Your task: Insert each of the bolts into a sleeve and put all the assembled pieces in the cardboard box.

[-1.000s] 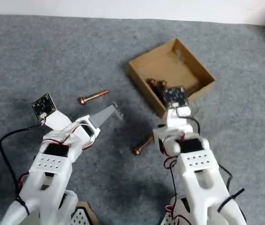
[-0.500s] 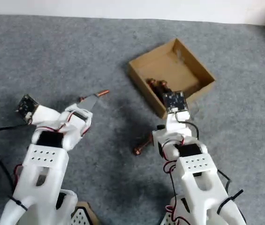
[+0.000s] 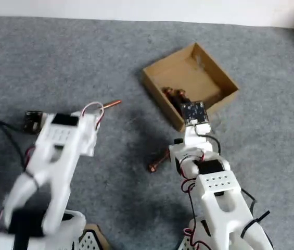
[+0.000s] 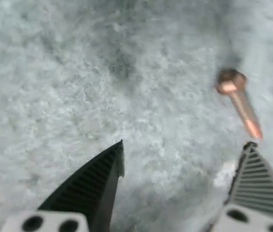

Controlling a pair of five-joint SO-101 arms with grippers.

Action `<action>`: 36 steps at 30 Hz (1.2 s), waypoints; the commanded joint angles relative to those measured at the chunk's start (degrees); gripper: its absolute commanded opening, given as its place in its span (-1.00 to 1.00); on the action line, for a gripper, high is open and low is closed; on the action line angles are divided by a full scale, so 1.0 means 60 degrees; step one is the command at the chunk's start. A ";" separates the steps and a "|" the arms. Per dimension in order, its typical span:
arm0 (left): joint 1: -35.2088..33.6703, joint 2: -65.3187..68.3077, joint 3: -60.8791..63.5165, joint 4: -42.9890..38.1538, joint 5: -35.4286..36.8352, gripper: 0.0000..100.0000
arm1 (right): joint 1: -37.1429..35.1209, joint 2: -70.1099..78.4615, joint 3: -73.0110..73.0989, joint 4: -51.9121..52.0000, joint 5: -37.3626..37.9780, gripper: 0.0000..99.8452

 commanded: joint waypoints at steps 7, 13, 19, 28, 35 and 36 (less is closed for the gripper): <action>0.0022 0.2703 -0.3304 0.0132 0.1465 -0.59 | -0.0081 -0.0227 -0.0051 -0.0183 -0.0015 -0.99; 0.0037 0.4051 -0.4974 0.0132 0.2286 -0.59 | -0.0081 -0.0227 -0.0051 -0.0183 -0.0015 -0.99; 0.0022 0.5546 -0.6147 0.0147 0.2813 -0.59 | -0.0081 -0.0227 -0.0051 -0.0183 -0.0015 -0.99; -0.0696 0.7275 -0.7304 0.0147 0.2828 -0.70 | -0.0081 -0.0227 -0.0051 -0.0183 -0.0015 -0.99; -0.0711 0.7670 -0.7612 0.0147 0.2799 -0.98 | -0.0081 -0.0227 -0.0051 -0.0183 -0.0015 -0.99; -0.0711 0.7670 -0.7612 0.0147 0.2799 -0.99 | -0.0081 -0.0227 -0.0051 -0.0183 -0.0015 -0.99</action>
